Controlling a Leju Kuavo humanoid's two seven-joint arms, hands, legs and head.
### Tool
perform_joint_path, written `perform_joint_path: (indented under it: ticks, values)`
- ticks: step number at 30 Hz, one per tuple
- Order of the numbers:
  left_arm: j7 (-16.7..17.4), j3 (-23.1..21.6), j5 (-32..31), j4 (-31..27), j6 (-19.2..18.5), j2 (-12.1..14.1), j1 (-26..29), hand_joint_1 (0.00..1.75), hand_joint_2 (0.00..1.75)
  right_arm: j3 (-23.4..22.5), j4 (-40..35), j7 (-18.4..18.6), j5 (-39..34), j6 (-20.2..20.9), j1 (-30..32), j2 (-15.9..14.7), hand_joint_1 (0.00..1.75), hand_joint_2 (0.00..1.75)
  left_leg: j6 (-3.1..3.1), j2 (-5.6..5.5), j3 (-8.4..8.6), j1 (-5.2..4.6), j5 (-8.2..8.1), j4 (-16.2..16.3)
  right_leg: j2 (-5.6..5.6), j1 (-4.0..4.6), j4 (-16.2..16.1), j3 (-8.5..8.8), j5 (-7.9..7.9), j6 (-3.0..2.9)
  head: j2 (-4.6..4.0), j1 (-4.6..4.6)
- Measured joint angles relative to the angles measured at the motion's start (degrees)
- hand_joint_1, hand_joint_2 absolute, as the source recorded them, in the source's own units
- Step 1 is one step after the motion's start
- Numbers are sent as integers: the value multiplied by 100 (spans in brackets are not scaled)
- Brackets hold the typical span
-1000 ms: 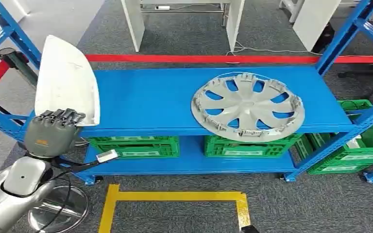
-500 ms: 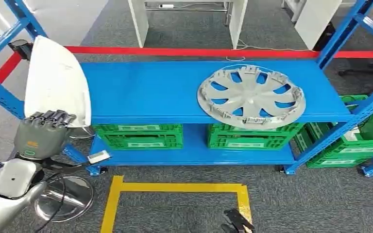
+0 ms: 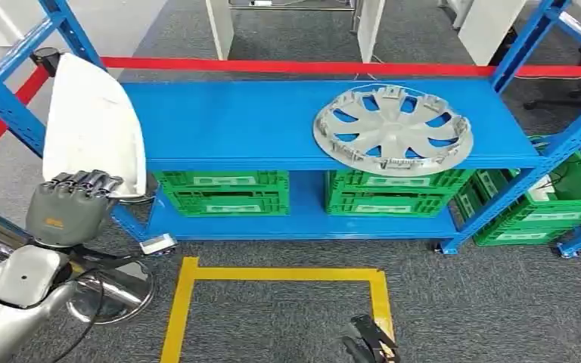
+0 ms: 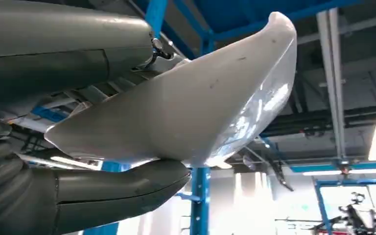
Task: Take the parts from the cabinet and place them on the table.
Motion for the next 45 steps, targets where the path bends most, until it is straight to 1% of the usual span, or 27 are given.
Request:
perform_joint_path:
  ticks: [1, 2, 4, 11, 12, 13, 14, 15, 17, 18, 19, 21, 22, 24, 26, 27, 28, 29, 30, 32, 33, 36, 38, 40, 42, 44, 45]
  values:
    - [0, 2, 0, 4, 0, 7, 5, 175, 175, -45, -2, 0, 24, 4, 17, 9, 0, 0, -28, -9, -31, -4, -25, 19, -27, -67, -60, -72, 95, -41, 0, 9]
    - [-2, 2, 4, 4, 7, 7, 2, 175, 175, -92, -2, 2, 46, 0, 12, 7, 0, 0, -80, -5, -86, 10, -241, 108, -45, -62, -60, -96, 155, -74, 0, 7]
    - [-9, 7, 4, 9, 4, 5, -11, 175, 175, -187, -43, 0, 118, -22, 16, 11, 0, 0, -168, -3, -246, 60, -949, 792, -58, -61, -53, -256, 279, -125, 0, -31]
    - [-11, 7, 4, 9, 4, 2, -10, 175, 175, -194, -48, 0, 122, -26, 17, 11, 0, 0, -180, -3, -276, 68, -1043, 928, -58, -61, -53, -282, 298, -127, 0, -28]
    - [-26, 4, 4, 15, 0, -13, -10, 175, 175, -278, -50, -9, 166, -96, 18, 18, 0, 0, -233, -2, -386, 100, -1333, 1575, -67, -63, -41, -415, 397, -116, 0, -31]
    - [-28, 2, 4, 20, -7, -20, -11, 175, 175, -319, -50, -20, 195, -129, 20, 22, 0, 0, -251, -2, -391, 115, -1326, 1744, -73, -66, -32, -471, 436, -106, 0, -26]
    - [-46, -7, 2, 22, -39, -52, -11, 175, 175, -655, -81, -133, 428, -407, 4, 39, 0, 0, -342, 5, 518, 206, -626, 804, -86, -126, 162, -887, 626, 13, 0, -31]
    - [-48, -9, 0, 22, -33, -61, -4, 175, 175, -826, -94, -168, 500, -426, 0, 39, 0, 0, -180, -7, 942, 150, -987, 13, -85, -109, 251, -1009, 772, 131, 0, -32]
    - [-66, -13, -2, 24, -33, -70, -5, 175, 175, -907, -94, -203, 586, -514, 20, 39, 0, 0, -56, -1, 829, 131, -874, 23, -86, -122, 213, -1050, 891, 211, 0, -37]
    - [-92, -28, -4, 24, -46, -92, -39, 175, 175, -957, -94, -194, 665, -604, 11, 39, 0, 0, 6, 28, 772, 150, -803, 17, -68, -149, 282, -1104, 706, 234, 0, -33]
    - [-114, -42, -4, 22, -123, -127, -79, 175, 175, -1043, -96, -111, 800, -700, -4, 42, 0, 0, 69, 24, 678, 147, -728, 17, -58, -145, 528, -1238, 336, 237, 0, -22]
    - [-116, -79, -4, 22, -236, -203, -160, 175, 175, -1207, -111, 6, 1045, -761, -77, 42, 0, 0, 101, 23, 483, 126, -574, 21, -31, -142, 1350, -1433, -326, 254, 0, 2]
    - [-116, -123, -2, 22, -271, -230, -202, 175, 175, -1307, -114, 46, 1159, -767, -116, 42, 0, 0, 112, 24, 376, 108, -486, 27, -29, -142, 1786, -1508, -503, 259, 0, 2]
    - [-116, -188, 17, 22, -304, -269, -226, 175, 175, -1515, -114, 103, 1334, -813, -144, 24, 0, 0, 109, 22, 187, 83, -338, 41, -27, -131, 2025, -1389, -256, 241, 0, 4]
    - [-116, -216, 41, 20, -321, -284, -232, 175, 175, -1818, -114, 122, 1497, -850, -135, -26, 0, 0, 95, 21, 16, 55, -207, 46, -21, -105, 1445, -875, 140, 164, 0, 2]
    - [-114, -227, 46, 9, -321, -286, -233, 175, 175, -1942, -114, 122, 1549, -861, -134, -54, 0, 0, 83, 19, -43, 51, -145, 48, -7, -90, 940, -501, 159, 109, 0, 2]
    - [-114, -240, 48, -13, -321, -297, -233, 175, 175, -2055, -114, 120, 1591, -883, -130, -103, 0, 0, 57, 11, -83, 26, -94, 62, 13, -49, 351, -53, -24, 59, 0, -2]
    - [-111, -249, 52, -24, -321, -297, -238, 175, 175, -2186, -114, 111, 1657, -914, -108, -131, 0, 0, 31, 21, -113, 19, -34, 69, 5, -64, -18, 169, -141, 72, 0, -13]
    - [-112, -262, 61, -33, -321, -302, -237, 175, 175, -2309, -114, 114, 1737, -936, -67, -157, 0, 0, 7, 19, -139, 30, 45, 60, 5, -46, -28, 118, -142, 97, 0, -2]
    - [-111, -291, 83, -39, -323, -304, -206, 175, 175, -2512, -111, 140, 1898, -933, 62, -205, 0, 0, -66, 6, -147, 36, 148, 19, -11, -32, -22, 12, -53, 49, 0, 2]
    - [-109, -291, 92, -39, -321, -297, -178, 175, 175, -2620, -109, 142, 2006, -918, 123, -210, 0, 0, -86, -3, -193, 57, 80, 52, -59, -84, -57, -33, 32, -10, 0, 22]
    - [-83, -256, 101, -42, -291, -282, -119, 175, 175, -3021, -68, 177, 2289, -887, 267, -240, 0, 0, -180, 6, -420, 95, -1034, 1039, -73, -64, -42, -239, 262, -100, 0, -26]
    - [-76, -207, 101, -42, -249, -282, -34, 175, 175, -3226, 5, 192, 2411, -846, 335, -240, 0, 0, -212, 7, -481, 102, -1270, 1767, -74, -57, -5, -429, 391, -98, 0, -28]
    - [-77, -146, 103, -42, -225, -282, 12, 175, 175, -3374, 57, 192, 2465, -831, 401, -240, 0, 0, -208, 6, -213, 102, -913, 1677, -80, -57, 86, -679, 496, -71, 0, -37]
    - [-76, -116, 103, -59, -214, -280, 17, 175, 175, -3475, 83, 192, 2531, -826, 427, -240, 0, 0, -156, 7, 420, 99, -669, 855, -84, -57, 188, -883, 580, -40, 0, -35]
    - [-76, -81, 103, -107, -205, -267, 30, 175, 175, -3571, 107, 188, 2579, -826, 437, -240, 0, 0, -88, 2, 961, 65, -996, -10, -79, -30, 265, -983, 645, 7, 0, -24]
    - [-77, -35, 111, -120, -177, -249, 56, 175, 175, -3617, 135, 188, 2599, -822, 449, -240, 0, 0, -68, 5, 891, 45, -950, 46, -82, -43, 244, -983, 724, 44, 0, -22]
